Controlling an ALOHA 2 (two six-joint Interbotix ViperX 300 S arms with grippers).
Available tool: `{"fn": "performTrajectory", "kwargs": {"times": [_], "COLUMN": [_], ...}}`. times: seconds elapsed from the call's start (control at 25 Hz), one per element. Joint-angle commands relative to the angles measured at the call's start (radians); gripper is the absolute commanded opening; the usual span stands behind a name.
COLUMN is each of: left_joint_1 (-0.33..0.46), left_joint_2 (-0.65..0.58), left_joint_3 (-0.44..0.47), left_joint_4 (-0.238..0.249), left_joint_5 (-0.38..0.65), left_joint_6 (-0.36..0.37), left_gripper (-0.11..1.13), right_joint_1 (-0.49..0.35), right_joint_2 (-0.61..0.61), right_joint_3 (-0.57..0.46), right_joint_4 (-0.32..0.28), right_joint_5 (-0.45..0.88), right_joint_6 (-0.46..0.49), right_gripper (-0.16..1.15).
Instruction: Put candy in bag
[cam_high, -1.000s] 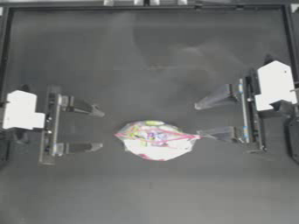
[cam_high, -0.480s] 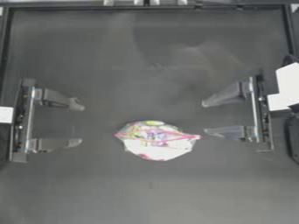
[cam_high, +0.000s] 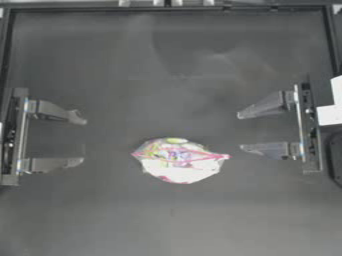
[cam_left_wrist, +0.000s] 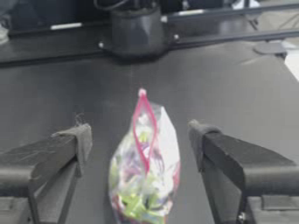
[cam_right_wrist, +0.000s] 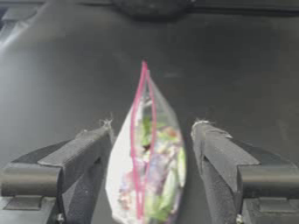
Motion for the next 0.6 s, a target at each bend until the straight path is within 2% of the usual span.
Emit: {"fn": "performTrajectory", "kwargs": {"times": [0.04,0.6], "left_joint_1": [-0.002,-0.005], "left_joint_2": [-0.015,-0.040], "left_joint_3": [-0.005,0.011], "left_joint_4": [0.003,0.003], "left_joint_5": [-0.003,0.025], "left_joint_6": [0.003,0.002], "left_gripper": [0.97,0.97], "right_joint_1": [0.002,0.002], "right_joint_2": [-0.009,-0.089], "right_joint_3": [-0.006,0.066], "right_joint_4": [-0.008,-0.009], "right_joint_5": [-0.008,-0.061], "right_joint_6": [-0.002,0.000], "right_gripper": [0.89,0.89]}}
